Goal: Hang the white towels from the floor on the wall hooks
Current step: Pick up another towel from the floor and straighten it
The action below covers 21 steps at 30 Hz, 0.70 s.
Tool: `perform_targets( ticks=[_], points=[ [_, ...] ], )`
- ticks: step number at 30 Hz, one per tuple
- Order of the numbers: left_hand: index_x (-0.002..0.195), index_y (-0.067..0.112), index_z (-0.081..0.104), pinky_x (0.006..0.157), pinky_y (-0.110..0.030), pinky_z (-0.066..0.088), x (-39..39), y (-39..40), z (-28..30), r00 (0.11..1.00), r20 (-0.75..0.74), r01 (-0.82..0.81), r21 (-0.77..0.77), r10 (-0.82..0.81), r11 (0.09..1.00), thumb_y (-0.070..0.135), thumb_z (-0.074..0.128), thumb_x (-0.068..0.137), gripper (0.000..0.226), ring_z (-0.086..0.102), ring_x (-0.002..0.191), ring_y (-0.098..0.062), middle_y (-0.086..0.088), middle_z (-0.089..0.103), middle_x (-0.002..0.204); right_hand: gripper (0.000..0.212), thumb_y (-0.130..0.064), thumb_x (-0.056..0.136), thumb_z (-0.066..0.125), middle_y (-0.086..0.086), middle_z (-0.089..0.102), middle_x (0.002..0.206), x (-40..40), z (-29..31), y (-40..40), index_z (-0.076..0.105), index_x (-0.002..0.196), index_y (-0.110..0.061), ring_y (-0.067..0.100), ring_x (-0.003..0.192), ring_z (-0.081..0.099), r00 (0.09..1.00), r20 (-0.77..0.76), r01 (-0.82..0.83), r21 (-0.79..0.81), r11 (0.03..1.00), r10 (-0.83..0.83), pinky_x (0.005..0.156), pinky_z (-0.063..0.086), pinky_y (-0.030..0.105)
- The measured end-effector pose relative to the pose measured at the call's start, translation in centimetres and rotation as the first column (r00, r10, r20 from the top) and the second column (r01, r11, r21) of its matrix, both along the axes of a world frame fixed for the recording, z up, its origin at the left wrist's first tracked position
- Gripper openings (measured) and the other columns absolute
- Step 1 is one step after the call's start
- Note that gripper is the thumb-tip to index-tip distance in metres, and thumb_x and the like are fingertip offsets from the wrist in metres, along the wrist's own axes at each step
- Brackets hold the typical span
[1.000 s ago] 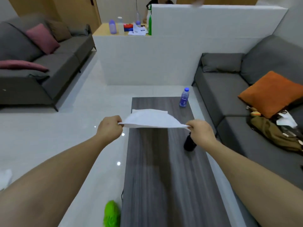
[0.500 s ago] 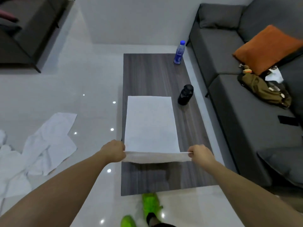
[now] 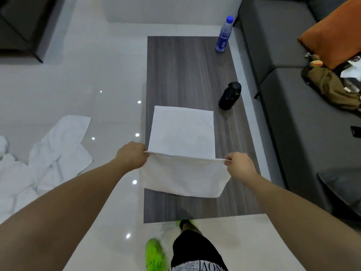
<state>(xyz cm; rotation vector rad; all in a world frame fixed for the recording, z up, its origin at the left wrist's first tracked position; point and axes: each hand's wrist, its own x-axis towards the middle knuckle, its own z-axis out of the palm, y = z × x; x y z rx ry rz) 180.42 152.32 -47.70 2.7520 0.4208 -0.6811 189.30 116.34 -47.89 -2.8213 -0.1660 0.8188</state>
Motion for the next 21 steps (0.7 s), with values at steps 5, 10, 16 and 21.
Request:
perform_targets(
  ticks=[5, 10, 16, 21],
  points=[
    [0.098, 0.021, 0.067, 0.069, -0.031, 0.04, 10.2, 1.9, 0.6, 0.998, 0.044, -0.045, 0.092, 0.041, 0.995, 0.035, 0.046, 0.094, 0.025, 0.049, 0.081, -0.026, -0.006, 0.062, 0.098, 0.015, -0.009, 0.089, 0.056, 0.006, 0.065, 0.08, 10.0, 0.2, 2.6, 0.07, 0.089, -0.014, 0.028, 0.078, 0.063, 0.999, 0.038, -0.016, 0.025, 1.0, 0.015, 0.062, 0.049, 0.032],
    [0.107, 0.02, 0.065, 0.073, -0.032, 0.042, 18.7, 3.8, 0.4, 0.986, 0.126, -0.121, 0.128, 0.105, 0.984, 0.033, 0.05, 0.091, 0.025, 0.058, 0.093, -0.032, -0.009, 0.063, 0.104, 0.02, -0.008, 0.09, 0.056, 0.011, 0.068, 0.095, 19.1, -0.1, 5.5, 0.069, 0.104, -0.013, 0.031, 0.089, 0.063, 0.991, 0.137, -0.011, 0.066, 0.998, 0.001, 0.067, 0.048, 0.03],
    [0.113, 0.018, 0.062, 0.072, -0.032, 0.041, 18.8, 2.1, -4.5, 0.967, 0.109, -0.23, 0.009, 0.228, 0.973, 0.024, 0.053, 0.09, 0.026, 0.059, 0.101, -0.03, -0.007, 0.062, 0.107, 0.032, -0.017, 0.095, 0.056, 0.015, 0.067, 0.114, 19.4, -5.6, 7.5, 0.062, 0.126, -0.012, 0.032, 0.103, 0.062, 0.993, 0.118, 0.005, 0.099, 0.995, -0.017, 0.074, 0.049, 0.031],
    [0.13, 0.016, 0.056, 0.089, -0.037, 0.047, 12.0, -1.6, -11.6, 0.977, -0.117, -0.188, -0.095, 0.176, 0.978, 0.026, 0.053, 0.095, 0.036, 0.055, 0.111, -0.029, -0.01, 0.058, 0.122, 0.034, -0.017, 0.098, 0.053, 0.009, 0.068, 0.118, 11.1, -12.6, 8.3, 0.06, 0.131, -0.016, 0.026, 0.107, 0.062, 0.987, -0.128, -0.09, 0.076, 0.993, 0.1, 0.087, 0.053, 0.034]
  ],
)
